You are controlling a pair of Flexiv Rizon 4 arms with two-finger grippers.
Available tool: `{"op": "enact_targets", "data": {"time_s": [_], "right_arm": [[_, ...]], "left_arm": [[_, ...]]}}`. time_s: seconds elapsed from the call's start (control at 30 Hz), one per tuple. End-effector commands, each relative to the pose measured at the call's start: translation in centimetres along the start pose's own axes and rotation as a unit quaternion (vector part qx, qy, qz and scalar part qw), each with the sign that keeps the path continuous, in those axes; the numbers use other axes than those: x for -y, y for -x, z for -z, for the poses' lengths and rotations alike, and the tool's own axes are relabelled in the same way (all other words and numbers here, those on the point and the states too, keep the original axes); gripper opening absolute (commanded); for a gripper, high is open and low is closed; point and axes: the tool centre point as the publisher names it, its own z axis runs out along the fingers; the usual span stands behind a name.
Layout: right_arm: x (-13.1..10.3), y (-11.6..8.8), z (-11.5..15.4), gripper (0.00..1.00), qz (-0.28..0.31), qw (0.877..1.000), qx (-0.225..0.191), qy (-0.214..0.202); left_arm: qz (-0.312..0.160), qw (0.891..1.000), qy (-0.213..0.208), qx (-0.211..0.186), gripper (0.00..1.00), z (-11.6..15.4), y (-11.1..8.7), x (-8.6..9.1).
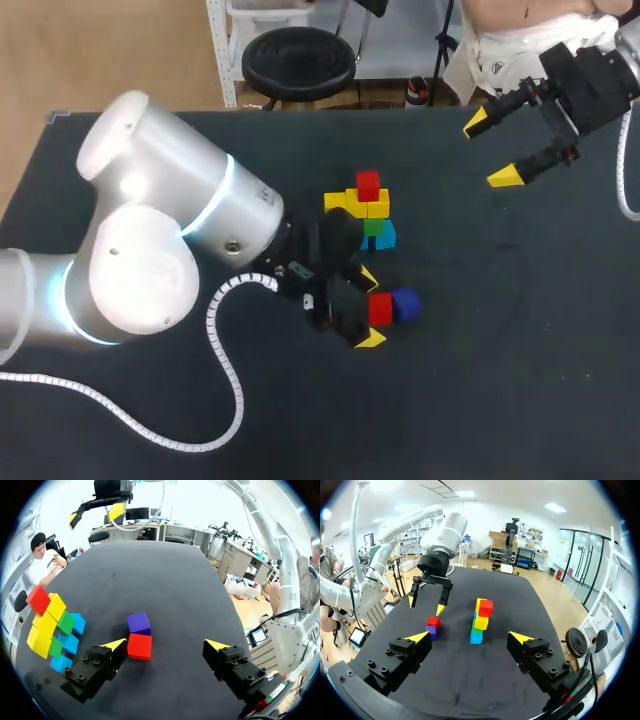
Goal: Place the blue cubes, place green cubes on the blue cubes, place the yellow cubes on the green cubes, then place the red cubes on the yellow cubes, and place purple cube on the red cubes.
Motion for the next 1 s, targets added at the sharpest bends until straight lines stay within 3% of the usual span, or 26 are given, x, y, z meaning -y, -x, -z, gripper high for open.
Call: {"op": "enact_targets", "data": {"time_s": [0.03, 0.43, 0.53, 0.6, 0.67, 0.73, 0.9, 1.0], "right_arm": [[0.0, 0.0, 0.0, 1.00, 0.000, 1.000, 0.001, 0.000], [0.0, 0.0, 0.0, 1.00, 0.000, 1.000, 0.001, 0.000], [0.0, 0.0, 0.0, 1.00, 0.000, 1.000, 0.001, 0.000], [0.0, 0.0, 0.0, 1.00, 0.000, 1.000, 0.001, 0.000], [0.0, 0.0, 0.0, 1.00, 0.000, 1.000, 0.001, 0.000], [0.0, 0.0, 0.0, 1.00, 0.000, 1.000, 0.001, 0.000], [0.0, 0.0, 0.0, 1.00, 0.000, 1.000, 0.001, 0.000], [0.0, 0.0, 0.0, 1.00, 0.000, 1.000, 0.001, 0.000]], "left_arm": [[0.003, 1.000, -0.008, -0.016, 1.00, -1.3, 0.5, -1.1], [0.020, 0.999, -0.005, -0.029, 1.00, -1.7, 0.4, -1.3], [0.026, 0.999, 0.000, -0.033, 0.91, -1.4, 0.2, -1.1], [0.028, 0.999, 0.001, -0.032, 0.77, -1.3, 0.1, -0.9], [0.031, 0.999, 0.005, -0.037, 0.73, -1.1, 0.0, -0.7], [0.029, 0.999, 0.006, -0.038, 0.74, -1.1, 0.0, -0.6], [0.029, 0.999, 0.005, -0.039, 0.65, -1.3, 0.1, -0.4], [0.030, 0.999, 0.002, -0.042, 0.67, -1.6, 0.0, -0.3]]}}
